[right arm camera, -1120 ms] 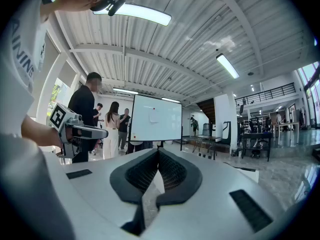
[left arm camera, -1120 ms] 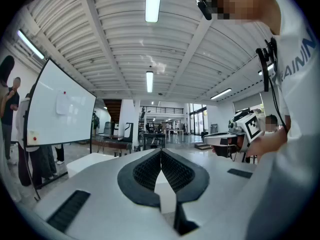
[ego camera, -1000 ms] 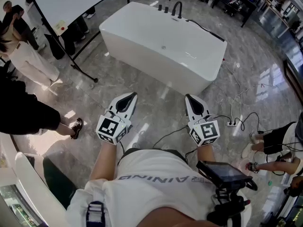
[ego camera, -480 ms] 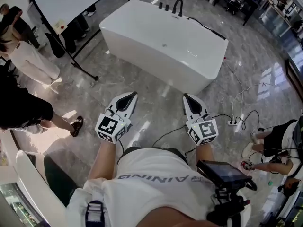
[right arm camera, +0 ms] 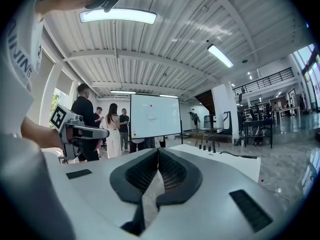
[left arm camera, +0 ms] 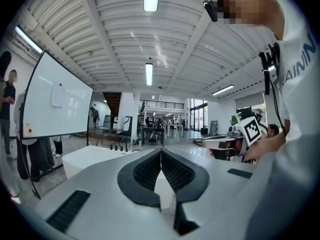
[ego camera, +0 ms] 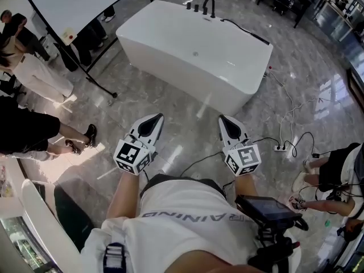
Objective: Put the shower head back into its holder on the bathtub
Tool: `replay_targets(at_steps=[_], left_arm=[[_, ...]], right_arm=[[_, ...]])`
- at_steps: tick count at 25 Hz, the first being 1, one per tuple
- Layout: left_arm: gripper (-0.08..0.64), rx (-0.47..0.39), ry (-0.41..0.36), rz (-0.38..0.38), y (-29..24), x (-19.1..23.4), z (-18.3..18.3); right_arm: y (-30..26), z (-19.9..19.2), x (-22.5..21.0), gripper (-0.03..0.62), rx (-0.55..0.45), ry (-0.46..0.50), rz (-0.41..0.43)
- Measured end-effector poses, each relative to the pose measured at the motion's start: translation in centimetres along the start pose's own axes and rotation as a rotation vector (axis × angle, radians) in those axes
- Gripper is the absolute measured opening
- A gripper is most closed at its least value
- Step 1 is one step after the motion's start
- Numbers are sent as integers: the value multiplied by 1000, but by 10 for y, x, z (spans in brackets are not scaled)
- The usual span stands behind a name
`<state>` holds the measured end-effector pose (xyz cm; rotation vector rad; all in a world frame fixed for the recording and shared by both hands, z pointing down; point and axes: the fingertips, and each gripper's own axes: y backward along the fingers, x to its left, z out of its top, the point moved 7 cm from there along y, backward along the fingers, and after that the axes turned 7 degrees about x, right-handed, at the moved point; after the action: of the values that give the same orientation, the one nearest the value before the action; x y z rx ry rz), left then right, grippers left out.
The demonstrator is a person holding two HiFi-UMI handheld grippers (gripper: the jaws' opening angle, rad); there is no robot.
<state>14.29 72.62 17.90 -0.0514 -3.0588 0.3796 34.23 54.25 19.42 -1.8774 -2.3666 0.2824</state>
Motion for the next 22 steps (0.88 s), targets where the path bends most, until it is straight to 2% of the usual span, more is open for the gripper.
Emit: replay_targets(at_steps=[6,12,17,22], left_arm=[[17,40,-20,23,-29,-23,-4],[17,24,-6,12,-59,-26,4],[17,31,0,-26,-79,-3,0],[18,21,11,-54,-105,39,0]], right_arm=[[9,-26,-35,12,16,-54,22],[4,-33,-57,12,19,-74,22],[-27,-31,-63,12,45,-71,10],[-65,-23,-69,12,68,-54,-9]])
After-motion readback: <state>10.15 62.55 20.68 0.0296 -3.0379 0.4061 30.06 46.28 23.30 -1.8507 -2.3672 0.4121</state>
